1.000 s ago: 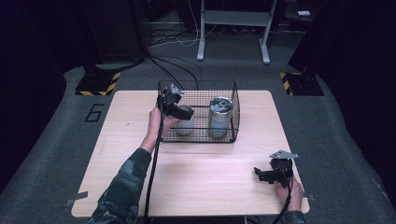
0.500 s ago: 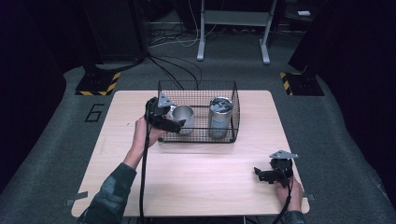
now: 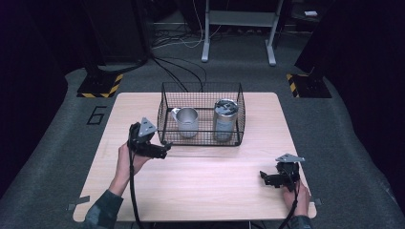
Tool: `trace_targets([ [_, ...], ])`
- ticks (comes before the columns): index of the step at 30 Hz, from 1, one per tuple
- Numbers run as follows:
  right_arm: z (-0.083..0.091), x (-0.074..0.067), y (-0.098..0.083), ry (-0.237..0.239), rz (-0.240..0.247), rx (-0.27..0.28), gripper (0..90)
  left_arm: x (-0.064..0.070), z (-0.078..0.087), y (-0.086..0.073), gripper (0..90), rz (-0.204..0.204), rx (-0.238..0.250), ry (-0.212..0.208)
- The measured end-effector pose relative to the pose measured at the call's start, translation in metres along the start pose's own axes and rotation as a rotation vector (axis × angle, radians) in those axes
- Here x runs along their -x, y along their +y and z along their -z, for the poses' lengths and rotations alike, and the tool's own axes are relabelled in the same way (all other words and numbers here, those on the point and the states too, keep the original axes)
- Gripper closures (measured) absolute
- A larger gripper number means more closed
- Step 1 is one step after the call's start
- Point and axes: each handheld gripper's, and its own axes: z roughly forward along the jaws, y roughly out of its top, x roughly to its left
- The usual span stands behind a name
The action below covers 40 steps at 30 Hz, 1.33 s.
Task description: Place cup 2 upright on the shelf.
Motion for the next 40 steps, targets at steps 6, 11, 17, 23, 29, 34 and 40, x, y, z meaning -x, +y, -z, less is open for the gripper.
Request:
trace_targets([
  [6, 0.0, 0.0, 0.0, 0.0, 0.0, 0.0, 0.0, 0.0, 0.003, -0.04, 0.0, 0.041, -0.035, 0.013],
  [11, 0.0, 0.0, 0.0, 0.0, 0.0, 0.0, 0.0, -0.001, 0.006, -0.072, 0.0, 0.082, -0.066, 0.024],
  [17, 0.0, 0.0, 0.0, 0.0, 0.0, 0.0, 0.0, -0.009, 0.012, -0.11, 0.0, 0.157, -0.101, 0.051],
  [23, 0.0, 0.0, 0.0, -0.002, 0.0, -0.001, 0.0, -0.018, 0.018, -0.149, 0.0, 0.239, -0.143, 0.09],
  [29, 0.0, 0.0, 0.0, -0.001, -0.001, -0.005, 0.0, -0.029, 0.024, -0.184, 0.0, 0.322, -0.164, 0.124],
  [34, 0.0, 0.0, 0.0, -0.001, -0.002, -0.003, 0.0, -0.034, 0.028, -0.19, 0.0, 0.331, -0.166, 0.175],
  [40, 0.0, 0.0, 0.0, -0.002, -0.003, -0.001, 0.0, -0.035, 0.028, -0.19, 0.0, 0.327, -0.17, 0.171],
])
